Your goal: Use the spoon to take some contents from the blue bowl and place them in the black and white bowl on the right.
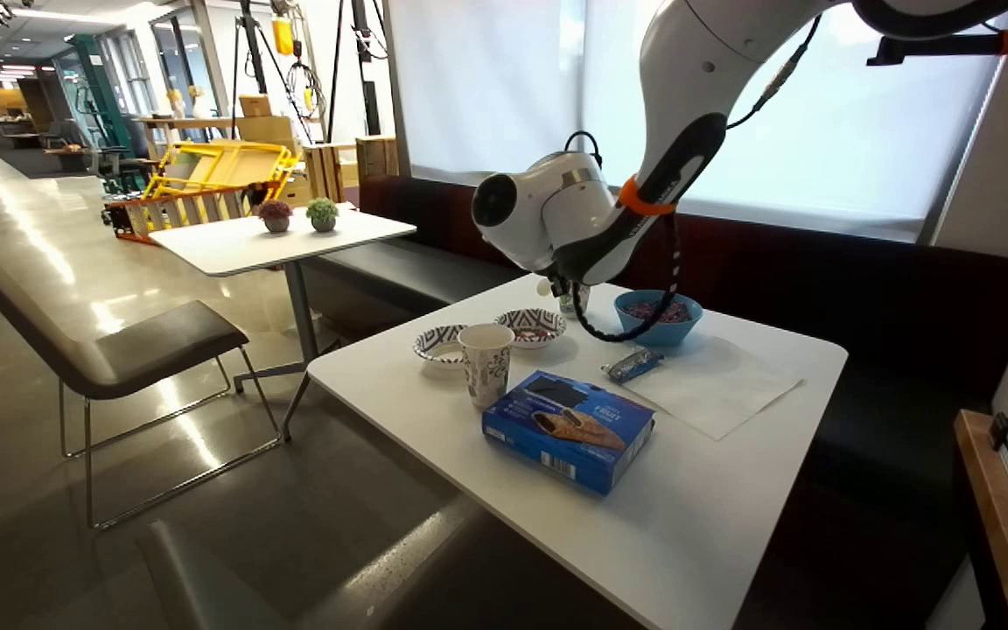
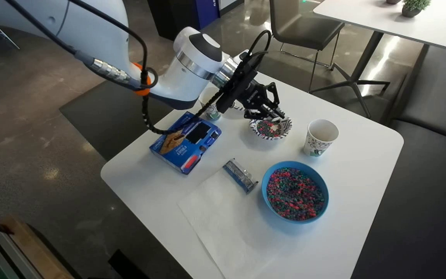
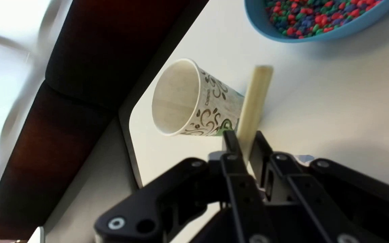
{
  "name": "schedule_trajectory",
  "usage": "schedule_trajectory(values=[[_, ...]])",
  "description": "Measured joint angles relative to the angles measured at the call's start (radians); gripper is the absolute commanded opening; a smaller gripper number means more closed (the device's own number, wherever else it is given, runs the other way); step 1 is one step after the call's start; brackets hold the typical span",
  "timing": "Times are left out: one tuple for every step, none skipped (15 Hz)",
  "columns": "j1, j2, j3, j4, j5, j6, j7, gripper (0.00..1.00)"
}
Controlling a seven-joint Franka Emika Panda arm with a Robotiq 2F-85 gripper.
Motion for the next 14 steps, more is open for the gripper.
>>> schedule_trajectory(values=[[-0.014,-0.006,0.023,-0.003,0.005,-0.025,-0.010,0.04],[-0.031,-0.014,0.047,-0.010,0.017,-0.040,-0.027,0.04],[-0.051,-0.028,0.070,-0.022,0.034,-0.050,-0.044,0.04],[-0.071,-0.045,0.088,-0.038,0.051,-0.056,-0.059,0.04],[-0.090,-0.064,0.101,-0.055,0.067,-0.057,-0.071,0.04],[-0.110,-0.085,0.110,-0.074,0.083,-0.057,-0.082,0.04],[-0.132,-0.109,0.118,-0.097,0.099,-0.057,-0.097,0.04],[-0.155,-0.135,0.125,-0.121,0.116,-0.056,-0.118,0.04],[-0.181,-0.163,0.132,-0.147,0.135,-0.050,-0.148,0.04],[-0.210,-0.191,0.139,-0.175,0.153,-0.035,-0.184,0.04],[-0.241,-0.221,0.143,-0.207,0.170,-0.007,-0.225,0.04],[-0.275,-0.252,0.147,-0.241,0.188,0.031,-0.275,0.04],[-0.310,-0.282,0.149,-0.275,0.207,0.069,-0.330,0.14],[-0.333,-0.301,0.148,-0.290,0.210,0.082,-0.349,0.14]])
